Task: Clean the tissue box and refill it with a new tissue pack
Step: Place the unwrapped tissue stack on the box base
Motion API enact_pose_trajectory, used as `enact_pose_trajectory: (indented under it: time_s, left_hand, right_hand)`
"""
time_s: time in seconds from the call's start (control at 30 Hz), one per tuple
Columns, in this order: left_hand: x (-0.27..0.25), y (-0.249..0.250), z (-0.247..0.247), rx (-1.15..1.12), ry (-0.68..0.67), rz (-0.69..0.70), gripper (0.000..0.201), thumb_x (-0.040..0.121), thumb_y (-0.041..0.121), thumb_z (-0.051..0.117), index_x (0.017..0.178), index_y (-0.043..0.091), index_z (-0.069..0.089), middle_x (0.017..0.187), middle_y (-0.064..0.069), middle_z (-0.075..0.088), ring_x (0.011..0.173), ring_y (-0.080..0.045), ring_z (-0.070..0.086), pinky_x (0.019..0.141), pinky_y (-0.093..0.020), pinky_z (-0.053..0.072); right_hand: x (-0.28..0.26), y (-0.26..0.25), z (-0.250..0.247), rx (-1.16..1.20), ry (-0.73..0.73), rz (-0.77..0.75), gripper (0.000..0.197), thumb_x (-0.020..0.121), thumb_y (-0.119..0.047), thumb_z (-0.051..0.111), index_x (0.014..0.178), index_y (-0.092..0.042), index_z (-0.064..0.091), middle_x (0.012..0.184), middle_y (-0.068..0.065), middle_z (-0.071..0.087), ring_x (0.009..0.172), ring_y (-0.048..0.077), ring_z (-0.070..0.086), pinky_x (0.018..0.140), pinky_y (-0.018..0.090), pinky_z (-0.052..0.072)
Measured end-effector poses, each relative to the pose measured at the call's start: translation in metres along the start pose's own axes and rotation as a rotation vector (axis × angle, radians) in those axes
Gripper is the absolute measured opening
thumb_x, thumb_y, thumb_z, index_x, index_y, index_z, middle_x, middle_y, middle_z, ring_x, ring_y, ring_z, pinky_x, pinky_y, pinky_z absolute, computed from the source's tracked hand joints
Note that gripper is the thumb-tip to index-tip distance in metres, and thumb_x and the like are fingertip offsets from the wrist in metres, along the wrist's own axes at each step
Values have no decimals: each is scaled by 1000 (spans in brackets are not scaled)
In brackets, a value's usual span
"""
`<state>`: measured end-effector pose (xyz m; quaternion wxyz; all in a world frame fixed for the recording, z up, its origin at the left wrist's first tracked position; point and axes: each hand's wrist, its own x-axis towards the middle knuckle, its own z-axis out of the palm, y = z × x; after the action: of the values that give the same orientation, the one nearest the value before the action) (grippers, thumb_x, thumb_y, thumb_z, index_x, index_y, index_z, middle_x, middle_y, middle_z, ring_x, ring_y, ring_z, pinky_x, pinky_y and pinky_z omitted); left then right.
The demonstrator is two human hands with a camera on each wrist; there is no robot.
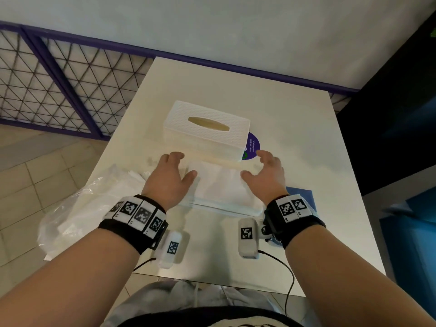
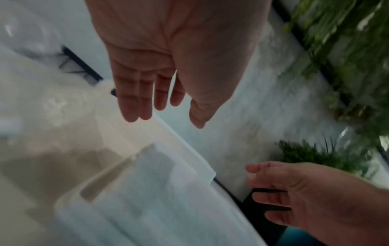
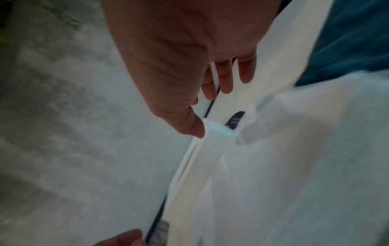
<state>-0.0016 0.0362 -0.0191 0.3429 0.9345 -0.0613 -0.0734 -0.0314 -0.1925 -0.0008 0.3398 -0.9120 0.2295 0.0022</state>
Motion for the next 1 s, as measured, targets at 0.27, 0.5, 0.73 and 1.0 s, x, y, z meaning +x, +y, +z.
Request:
enact_pose_trajectory:
  time_s: [0.27, 0.5, 0.73, 1.0]
  left_hand:
    - [-47, -81, -79, 401, 146, -259, 65, 81, 56, 59, 136, 26, 40, 140, -7, 41, 126, -30, 41, 104, -50, 31]
    - [-83, -144, -70, 576, -136, -410, 91, 63, 85, 46, 139, 42, 23, 158, -6, 4, 146, -31, 1, 109, -67, 0]
    - [-91, -158, -57, 520, -146, -384, 96, 62, 83, 43, 142, 39, 13, 158, -8, -2, 146, -32, 0, 110, -67, 6]
    - [-86, -155, -59, 417, -84, -414, 97, 64, 83, 43, 144, 41, 9, 158, -8, 4, 145, -32, 9, 110, -62, 15]
  right_hand:
    - [-31, -123, 82, -18, -438, -451, 30, 91, -16, 52, 119, -14, 63, 122, 3, 63, 106, 17, 61, 96, 22, 43]
    - [-35, -168, 170, -441, -698, -337, 24, 90, -25, 54, 98, -3, 60, 110, 14, 63, 100, 30, 60, 75, 30, 48]
    - [-44, -183, 191, -547, -740, -328, 19, 82, -32, 63, 79, -14, 57, 89, 4, 62, 94, 30, 62, 73, 31, 46]
    - [-42, -204, 160, -485, -415, -461, 28, 87, -23, 54, 111, -16, 65, 119, 1, 65, 109, 25, 60, 96, 37, 47]
